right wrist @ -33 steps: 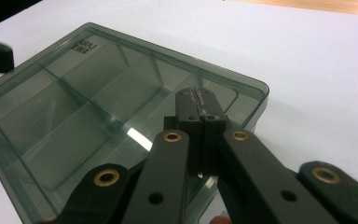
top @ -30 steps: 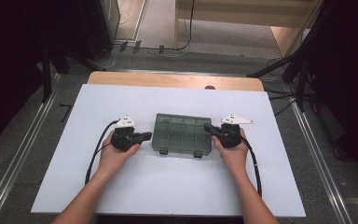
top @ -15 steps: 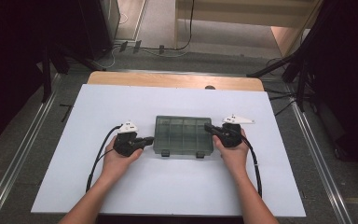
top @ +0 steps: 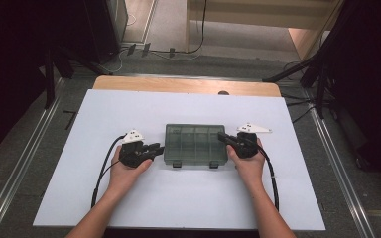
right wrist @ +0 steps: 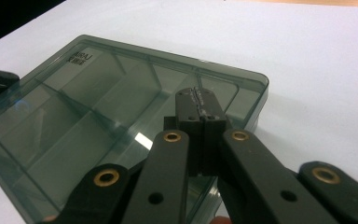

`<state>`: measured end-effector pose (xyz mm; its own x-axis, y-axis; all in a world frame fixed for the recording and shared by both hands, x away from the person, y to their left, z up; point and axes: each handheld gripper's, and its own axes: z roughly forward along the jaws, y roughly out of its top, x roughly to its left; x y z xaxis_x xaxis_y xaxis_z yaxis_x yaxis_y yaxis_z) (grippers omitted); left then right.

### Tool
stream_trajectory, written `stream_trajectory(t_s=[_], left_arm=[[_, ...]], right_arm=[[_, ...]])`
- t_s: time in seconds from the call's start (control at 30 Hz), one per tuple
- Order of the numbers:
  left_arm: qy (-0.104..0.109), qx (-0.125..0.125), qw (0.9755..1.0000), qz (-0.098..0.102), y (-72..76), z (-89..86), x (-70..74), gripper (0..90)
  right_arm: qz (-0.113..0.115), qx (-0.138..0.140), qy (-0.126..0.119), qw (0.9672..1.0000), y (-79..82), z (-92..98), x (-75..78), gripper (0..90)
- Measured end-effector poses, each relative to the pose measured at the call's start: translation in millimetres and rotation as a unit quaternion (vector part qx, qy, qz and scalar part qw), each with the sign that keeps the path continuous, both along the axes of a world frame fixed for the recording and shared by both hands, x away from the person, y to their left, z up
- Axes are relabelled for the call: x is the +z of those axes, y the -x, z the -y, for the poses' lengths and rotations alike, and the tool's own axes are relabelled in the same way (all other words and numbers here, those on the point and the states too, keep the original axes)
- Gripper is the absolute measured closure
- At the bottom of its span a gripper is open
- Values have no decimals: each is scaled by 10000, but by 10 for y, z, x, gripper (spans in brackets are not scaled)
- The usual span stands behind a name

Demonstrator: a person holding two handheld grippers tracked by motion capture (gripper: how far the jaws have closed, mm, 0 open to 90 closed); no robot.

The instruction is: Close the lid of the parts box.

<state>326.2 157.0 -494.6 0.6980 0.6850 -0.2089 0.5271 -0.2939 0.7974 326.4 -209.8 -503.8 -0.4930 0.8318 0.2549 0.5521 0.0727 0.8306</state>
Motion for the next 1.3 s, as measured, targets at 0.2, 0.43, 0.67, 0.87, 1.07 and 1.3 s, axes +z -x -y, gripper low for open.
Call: stream_trajectory(t_s=[0.2, 0.43, 0.67, 0.87, 1.07, 1.3], left_arm=[[-56, 159, 9997, 160, 80, -96, 21, 405], [33, 327, 9995, 23, 141, -316, 28, 1], [152, 356, 9992, -9, 213, -525, 31, 0], [31, 400, 9991, 113, 278, -616, 18, 0], [5, 417, 9990, 184, 332, -698, 33, 0], [-7, 400, 9990, 195, 387, -782, 24, 0]], right_arm=[[43, -25, 2, 10000, 50, -12, -8, 900], [105, -31, 64, 9999, 90, -21, -11, 900], [94, -23, 93, 9999, 156, -25, -4, 900], [78, 73, 98, 9999, 230, -18, 9, 891], [132, 106, 60, 9998, 321, -3, 15, 872], [276, 64, -171, 9995, 469, 112, 15, 621]])
